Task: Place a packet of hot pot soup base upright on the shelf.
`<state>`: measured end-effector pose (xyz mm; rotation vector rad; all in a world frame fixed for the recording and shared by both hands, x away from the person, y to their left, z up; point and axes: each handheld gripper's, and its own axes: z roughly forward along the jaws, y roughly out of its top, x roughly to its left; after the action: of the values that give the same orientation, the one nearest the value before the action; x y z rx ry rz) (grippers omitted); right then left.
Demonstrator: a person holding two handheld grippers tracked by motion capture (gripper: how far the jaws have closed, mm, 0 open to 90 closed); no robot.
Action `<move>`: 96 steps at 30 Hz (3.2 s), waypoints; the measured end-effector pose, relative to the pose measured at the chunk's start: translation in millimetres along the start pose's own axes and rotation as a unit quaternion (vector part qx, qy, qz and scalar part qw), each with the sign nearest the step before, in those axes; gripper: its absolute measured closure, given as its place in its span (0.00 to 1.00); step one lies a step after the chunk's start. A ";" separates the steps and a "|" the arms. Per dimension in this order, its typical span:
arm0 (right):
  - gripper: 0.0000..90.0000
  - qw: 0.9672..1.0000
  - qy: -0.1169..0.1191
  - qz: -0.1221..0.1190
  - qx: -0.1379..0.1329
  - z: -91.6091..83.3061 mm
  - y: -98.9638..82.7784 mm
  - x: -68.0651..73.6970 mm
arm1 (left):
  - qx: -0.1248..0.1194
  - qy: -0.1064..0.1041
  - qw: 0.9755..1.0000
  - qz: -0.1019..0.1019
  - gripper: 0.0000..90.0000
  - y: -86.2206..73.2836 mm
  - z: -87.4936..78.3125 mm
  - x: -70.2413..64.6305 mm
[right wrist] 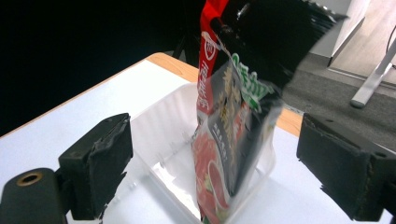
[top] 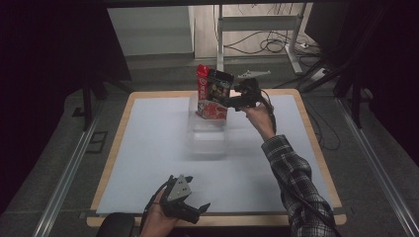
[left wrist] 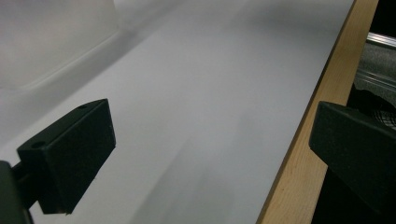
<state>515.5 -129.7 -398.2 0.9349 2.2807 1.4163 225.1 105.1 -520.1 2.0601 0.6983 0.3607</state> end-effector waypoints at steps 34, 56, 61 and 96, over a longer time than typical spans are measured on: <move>0.10 0.999 -0.009 -0.010 0.034 -42.1 -44.5 10.6 | -0.002 0.009 1.000 0.007 0.00 -0.1 1.0 -1.4; 0.09 0.998 -0.012 -0.029 0.045 -64.7 -75.1 28.5 | 0.010 0.016 1.000 0.016 0.00 -0.3 2.7 -2.1; 0.09 0.998 -0.012 -0.032 0.051 -68.1 -81.0 29.9 | 0.012 0.017 1.000 0.017 0.00 -0.4 2.8 -2.3; 0.07 0.995 -0.059 -0.026 0.073 -144.1 -127.8 43.7 | 0.013 0.022 1.000 0.018 0.00 -0.4 3.0 -3.1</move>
<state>355.6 -238.2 -439.0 0.9671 2.3278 1.1539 223.9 101.4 -522.1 2.0976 0.6968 0.4196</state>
